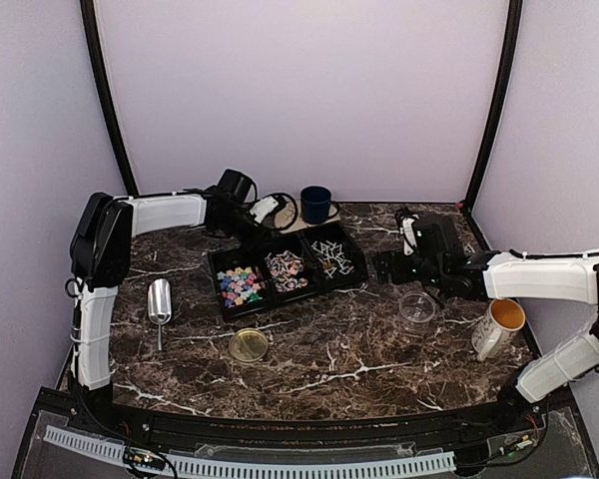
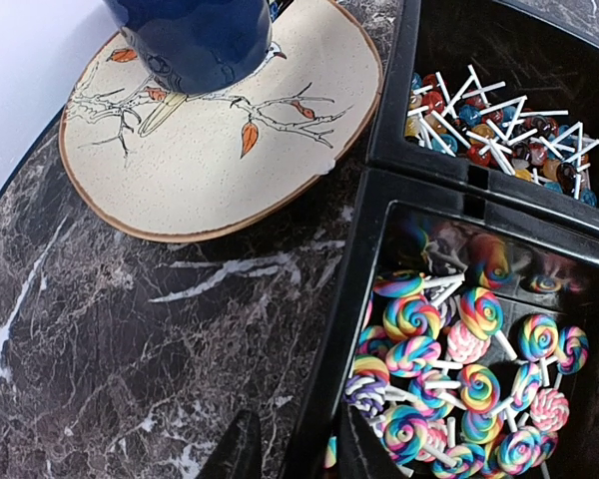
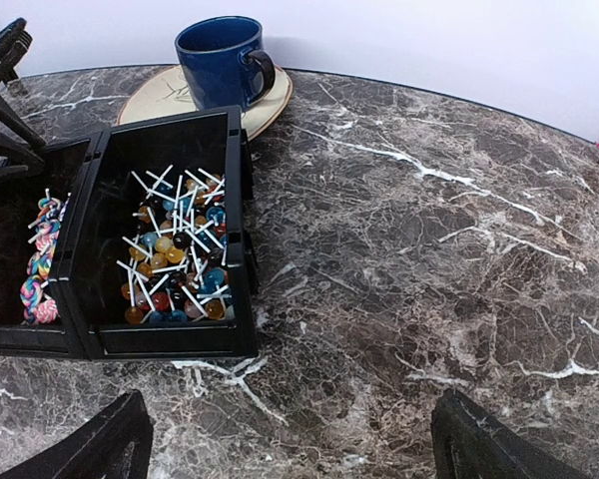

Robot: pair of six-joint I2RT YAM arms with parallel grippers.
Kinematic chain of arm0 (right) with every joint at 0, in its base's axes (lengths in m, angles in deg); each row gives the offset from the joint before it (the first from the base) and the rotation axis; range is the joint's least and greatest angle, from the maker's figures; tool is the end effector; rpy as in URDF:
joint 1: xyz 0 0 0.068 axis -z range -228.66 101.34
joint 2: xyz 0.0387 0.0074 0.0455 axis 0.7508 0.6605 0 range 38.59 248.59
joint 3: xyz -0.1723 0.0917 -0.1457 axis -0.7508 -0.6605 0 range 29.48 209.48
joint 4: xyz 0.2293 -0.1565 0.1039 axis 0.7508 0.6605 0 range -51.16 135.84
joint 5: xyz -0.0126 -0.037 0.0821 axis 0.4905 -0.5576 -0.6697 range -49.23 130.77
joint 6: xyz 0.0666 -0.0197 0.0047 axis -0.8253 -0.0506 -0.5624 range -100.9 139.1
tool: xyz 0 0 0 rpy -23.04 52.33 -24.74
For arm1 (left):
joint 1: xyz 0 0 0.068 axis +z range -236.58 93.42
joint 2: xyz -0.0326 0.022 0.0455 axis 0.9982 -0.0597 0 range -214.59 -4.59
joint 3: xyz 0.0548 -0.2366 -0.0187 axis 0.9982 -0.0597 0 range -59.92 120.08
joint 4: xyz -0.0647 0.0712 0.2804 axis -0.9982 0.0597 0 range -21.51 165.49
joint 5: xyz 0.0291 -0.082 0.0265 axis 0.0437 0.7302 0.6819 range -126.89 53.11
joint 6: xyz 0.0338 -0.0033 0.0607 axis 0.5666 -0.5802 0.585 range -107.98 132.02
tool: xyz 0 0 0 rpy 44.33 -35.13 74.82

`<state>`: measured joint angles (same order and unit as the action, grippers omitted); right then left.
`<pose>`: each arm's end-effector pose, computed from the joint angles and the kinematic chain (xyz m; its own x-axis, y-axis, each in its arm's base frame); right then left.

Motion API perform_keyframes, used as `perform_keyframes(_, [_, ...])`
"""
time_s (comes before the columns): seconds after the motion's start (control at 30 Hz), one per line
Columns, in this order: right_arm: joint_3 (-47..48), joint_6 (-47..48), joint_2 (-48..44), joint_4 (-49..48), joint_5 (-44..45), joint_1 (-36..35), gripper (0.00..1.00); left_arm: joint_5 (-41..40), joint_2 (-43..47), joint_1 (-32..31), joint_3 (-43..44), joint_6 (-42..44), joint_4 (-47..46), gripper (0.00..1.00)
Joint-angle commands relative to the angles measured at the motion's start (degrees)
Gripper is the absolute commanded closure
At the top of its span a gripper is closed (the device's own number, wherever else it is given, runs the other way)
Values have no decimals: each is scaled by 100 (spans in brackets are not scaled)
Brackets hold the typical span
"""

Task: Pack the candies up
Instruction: Move the plate to the center of the board.

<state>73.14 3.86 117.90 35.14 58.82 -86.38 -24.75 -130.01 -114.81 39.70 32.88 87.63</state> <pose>0.2870 0.1999 0.1599 -0.5020 -0.0723 -0.8618 -0.2506 0.9659 0.0649 0.4587 -0.2598 0.1439 -0.3704 0.5939 -0.7142 0.7763 0.6202 0.1131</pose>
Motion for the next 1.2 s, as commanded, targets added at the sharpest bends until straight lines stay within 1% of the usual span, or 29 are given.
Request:
perform_keyframes(0.0, [-58,-49,15,-222,119,36,3,-56,37,-26,7,-210,566,72])
perform_keyframes(0.2, [-59,-57,32,-232,150,31,3,-210,344,-24,-378,-171,653,72])
perform_keyframes(0.53, [-48,-128,70,-255,135,34,3,-1069,662,66,-785,194,1314,72])
perform_keyframes(0.6, [-25,-137,109,-236,98,42,3,-1179,739,138,-836,172,1459,71])
perform_keyframes(0.77, [5,-159,123,-166,143,43,3,-1323,1090,330,-1146,-28,1423,71])
perform_keyframes(0.83, [3,-163,90,-150,166,43,3,-1422,1206,358,-1280,-55,1399,68])
perform_keyframes(0.87, [-8,-164,67,-148,173,42,3,-1519,1235,369,-1354,-60,1380,66])
perform_keyframes(0.93, [-32,-165,37,-168,175,40,3,-1757,1257,387,-1443,-66,1363,64])
perform_keyframes(1.0, [-16,-170,40,-149,165,45,3,-1981,1262,452,-1457,-135,1377,64])
perform_keyframes(1.17, [22,-209,40,-41,224,43,3,-2242,1301,641,-1429,-272,1409,63])
